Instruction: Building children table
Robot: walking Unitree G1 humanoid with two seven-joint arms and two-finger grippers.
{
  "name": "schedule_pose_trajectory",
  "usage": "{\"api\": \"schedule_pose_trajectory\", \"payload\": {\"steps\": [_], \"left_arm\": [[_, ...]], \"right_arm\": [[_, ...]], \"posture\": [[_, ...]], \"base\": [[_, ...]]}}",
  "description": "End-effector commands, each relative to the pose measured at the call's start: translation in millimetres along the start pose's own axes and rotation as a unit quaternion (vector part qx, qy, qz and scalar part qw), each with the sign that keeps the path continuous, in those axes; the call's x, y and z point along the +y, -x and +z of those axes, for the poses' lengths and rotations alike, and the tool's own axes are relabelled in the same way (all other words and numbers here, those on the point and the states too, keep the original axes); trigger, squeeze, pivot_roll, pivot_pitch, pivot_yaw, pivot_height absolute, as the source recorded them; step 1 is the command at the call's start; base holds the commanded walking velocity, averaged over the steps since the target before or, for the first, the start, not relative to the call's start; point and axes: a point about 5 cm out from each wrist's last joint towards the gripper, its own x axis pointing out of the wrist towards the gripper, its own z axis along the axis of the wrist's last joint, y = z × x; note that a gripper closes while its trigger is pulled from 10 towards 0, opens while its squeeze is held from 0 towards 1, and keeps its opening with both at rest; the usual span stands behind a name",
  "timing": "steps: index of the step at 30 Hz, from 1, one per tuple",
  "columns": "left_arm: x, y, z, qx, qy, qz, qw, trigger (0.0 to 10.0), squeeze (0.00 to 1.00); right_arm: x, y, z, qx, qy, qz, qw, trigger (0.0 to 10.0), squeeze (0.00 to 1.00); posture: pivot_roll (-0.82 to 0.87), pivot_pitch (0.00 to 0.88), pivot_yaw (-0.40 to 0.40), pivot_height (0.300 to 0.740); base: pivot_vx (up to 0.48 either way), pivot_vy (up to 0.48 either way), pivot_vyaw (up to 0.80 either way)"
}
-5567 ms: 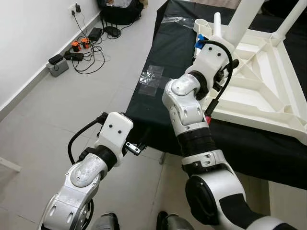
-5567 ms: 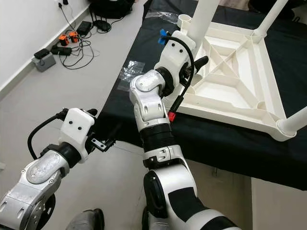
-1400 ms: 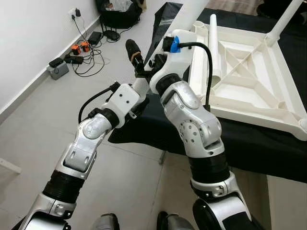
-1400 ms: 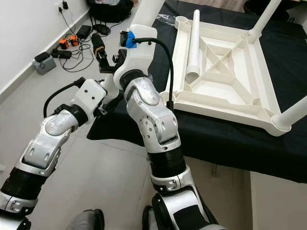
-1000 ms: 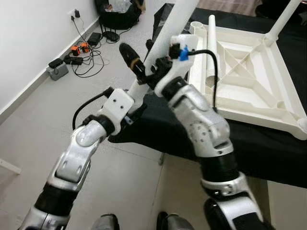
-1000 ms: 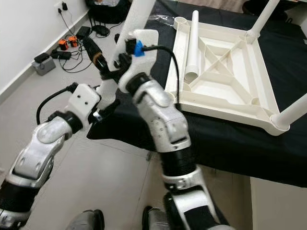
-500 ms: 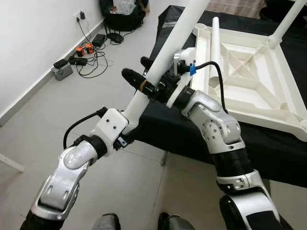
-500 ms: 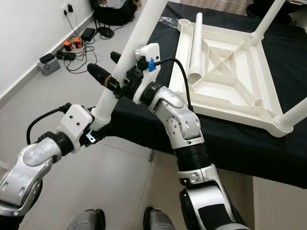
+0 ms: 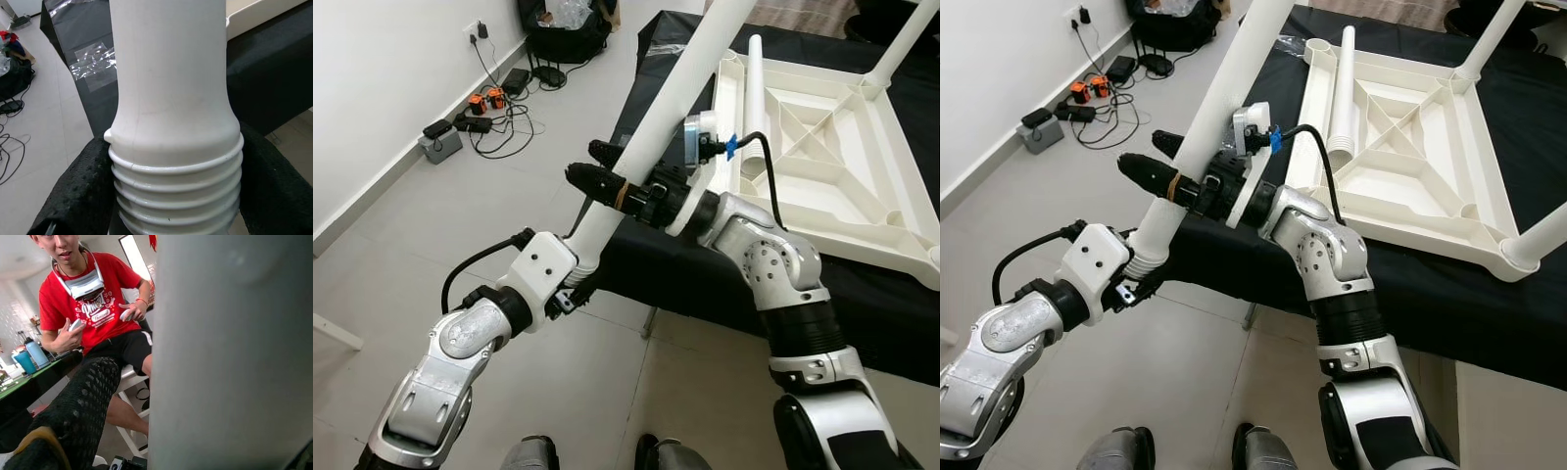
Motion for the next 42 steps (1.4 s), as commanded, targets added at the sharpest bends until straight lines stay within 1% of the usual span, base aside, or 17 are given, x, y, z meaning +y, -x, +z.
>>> {"api": "schedule_pose_trajectory", "payload": {"steps": [1, 3, 7, 18, 19, 26, 30, 32, 33, 34, 42], "left_arm": [[-12.1, 0.4, 5.3, -0.01, -0.012, -0.039, 0.999, 10.0, 0.0], [-15.9, 1.6, 5.0, -0.009, -0.009, -0.043, 0.999, 10.0, 0.0], [-18.5, 2.3, 5.4, -0.008, -0.007, -0.046, 0.999, 10.0, 0.0], [-24.4, 3.9, 4.4, -0.003, -0.001, -0.053, 0.999, 10.0, 0.0], [-26.8, 3.5, 5.3, -0.004, 0.001, -0.056, 0.998, 10.0, 0.0], [-27.4, 3.6, 5.8, -0.003, 0.003, -0.054, 0.999, 10.0, 0.0], [-27.8, 2.5, 6.1, -0.004, 0.006, -0.051, 0.999, 10.0, 0.0], [-27.9, 1.9, 6.6, -0.004, 0.007, -0.05, 0.999, 10.0, 0.0], [-28.2, 1.5, 7.0, -0.005, 0.007, -0.049, 0.999, 10.0, 0.0], [-28.6, 1.1, 7.4, -0.006, 0.008, -0.049, 0.999, 10.0, 0.0], [-28.9, 0.2, 7.9, -0.007, 0.011, -0.047, 0.999, 10.0, 0.0]], "right_arm": [[2.8, -2.2, -7.6, 0.012, -0.017, 0.014, 1.0, 10.0, 0.0], [3.7, -2.9, -10.5, 0.015, -0.022, 0.023, 0.999, 10.0, 0.0], [3.3, -3.4, -11.0, 0.015, -0.025, 0.028, 0.999, 10.0, 0.0], [2.7, -6.3, -2.6, 0.0, -0.034, 0.048, 0.998, 10.0, 0.0], [1.9, -6.6, -1.8, -0.003, -0.034, 0.051, 0.998, 10.0, 0.0], [0.9, -7.3, -0.9, -0.005, -0.031, 0.055, 0.998, 10.0, 0.0], [-0.8, -7.8, 2.2, -0.017, -0.023, 0.047, 0.998, 10.0, 0.0], [-1.0, -8.0, 2.8, -0.018, -0.023, 0.047, 0.998, 9.8, 0.0], [-1.4, -8.1, 3.2, -0.021, -0.021, 0.045, 0.999, 3.6, 0.0], [-2.0, -8.0, 3.4, -0.023, -0.02, 0.042, 0.999, 0.0, 0.0], [-3.3, -7.8, 4.8, -0.031, -0.021, 0.039, 0.999, 0.0, 0.0]], "posture": [[0.08, 0.164, -0.055, 0.74], [0.08, 0.155, -0.057, 0.74], [0.08, 0.154, -0.056, 0.74], [0.08, 0.145, -0.056, 0.74], [0.09, 0.147, -0.058, 0.74], [0.09, 0.15, -0.058, 0.74], [0.08, 0.153, -0.056, 0.74], [0.08, 0.153, -0.056, 0.74], [0.08, 0.151, -0.057, 0.74], [0.08, 0.151, -0.057, 0.74], [0.08, 0.156, -0.057, 0.74]], "base": [[0.0, 0.0, 0.0], [0.0, 0.0, 0.0], [0.0, 0.0, 0.0], [0.0, 0.0, 0.0], [0.0, 0.0, 0.0], [0.0, 0.0, 0.0], [0.0, 0.0, 0.0], [0.0, 0.0, 0.0], [0.0, 0.0, 0.0], [0.0, 0.0, 0.0], [0.0, 0.0, 0.0]]}}
